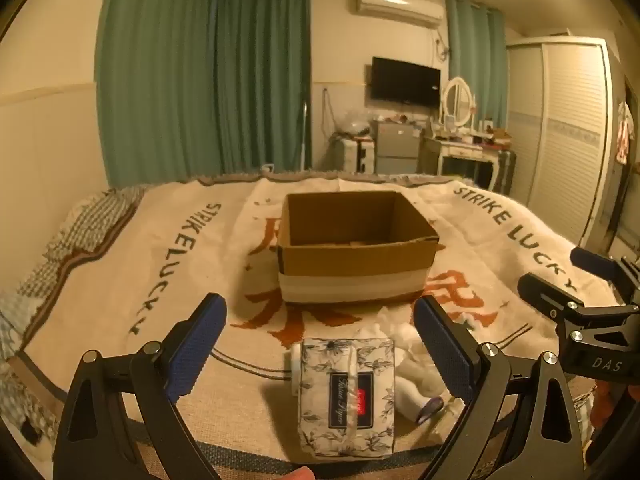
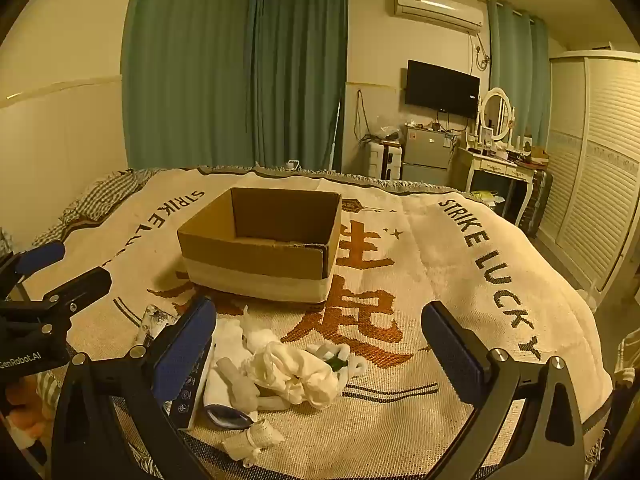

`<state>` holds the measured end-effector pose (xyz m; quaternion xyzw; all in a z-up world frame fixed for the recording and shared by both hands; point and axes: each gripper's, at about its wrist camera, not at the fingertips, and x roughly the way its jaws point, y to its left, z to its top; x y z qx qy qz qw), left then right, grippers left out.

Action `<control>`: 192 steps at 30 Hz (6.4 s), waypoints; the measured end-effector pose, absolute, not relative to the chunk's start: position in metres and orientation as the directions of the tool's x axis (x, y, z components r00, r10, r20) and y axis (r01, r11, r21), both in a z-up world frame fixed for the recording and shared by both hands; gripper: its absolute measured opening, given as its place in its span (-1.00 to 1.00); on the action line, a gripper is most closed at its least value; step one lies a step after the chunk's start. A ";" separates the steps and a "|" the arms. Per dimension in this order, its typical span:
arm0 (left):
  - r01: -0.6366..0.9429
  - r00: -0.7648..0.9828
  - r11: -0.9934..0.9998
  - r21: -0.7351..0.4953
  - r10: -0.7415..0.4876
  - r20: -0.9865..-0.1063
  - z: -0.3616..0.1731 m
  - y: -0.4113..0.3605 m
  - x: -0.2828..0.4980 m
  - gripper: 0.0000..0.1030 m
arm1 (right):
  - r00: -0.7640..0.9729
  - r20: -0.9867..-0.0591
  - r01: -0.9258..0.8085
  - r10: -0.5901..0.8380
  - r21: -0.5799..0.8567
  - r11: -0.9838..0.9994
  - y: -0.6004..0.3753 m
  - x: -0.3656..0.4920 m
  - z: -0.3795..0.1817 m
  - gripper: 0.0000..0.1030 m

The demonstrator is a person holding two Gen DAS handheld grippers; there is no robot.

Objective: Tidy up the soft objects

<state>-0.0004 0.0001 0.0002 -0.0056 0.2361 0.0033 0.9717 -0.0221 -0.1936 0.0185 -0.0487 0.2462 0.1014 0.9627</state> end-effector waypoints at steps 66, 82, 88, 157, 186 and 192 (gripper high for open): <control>-0.014 0.883 1.000 0.011 0.018 -0.469 -0.002 0.002 0.000 0.87 | 0.862 -0.479 -0.209 0.164 -0.041 0.977 -0.194 -0.023 0.016 1.00; -0.010 0.885 1.000 0.013 0.015 -0.465 -0.002 0.002 0.000 0.87 | 0.864 -0.477 -0.206 0.163 -0.040 0.978 -0.195 -0.023 0.016 1.00; -0.002 0.899 1.000 0.012 0.007 -0.439 0.010 0.000 -0.005 0.87 | 0.871 -0.463 -0.205 0.163 -0.040 0.978 -0.197 -0.029 0.021 1.00; 0.064 0.741 0.998 -0.014 -0.057 -0.669 -0.052 0.010 0.059 0.41 | 0.698 -0.658 -0.304 0.283 0.085 0.949 -0.187 0.036 -0.037 -0.73; 0.089 0.735 0.996 -0.013 -0.075 -0.673 0.004 0.009 0.251 0.41 | 0.746 -0.537 -0.420 0.394 0.079 0.904 -0.126 0.223 0.064 -0.73; 0.112 0.702 0.993 -0.024 -0.096 -0.706 -0.029 0.001 0.275 0.57 | 0.711 -0.588 -0.405 0.386 0.106 0.908 -0.130 0.270 0.018 -0.73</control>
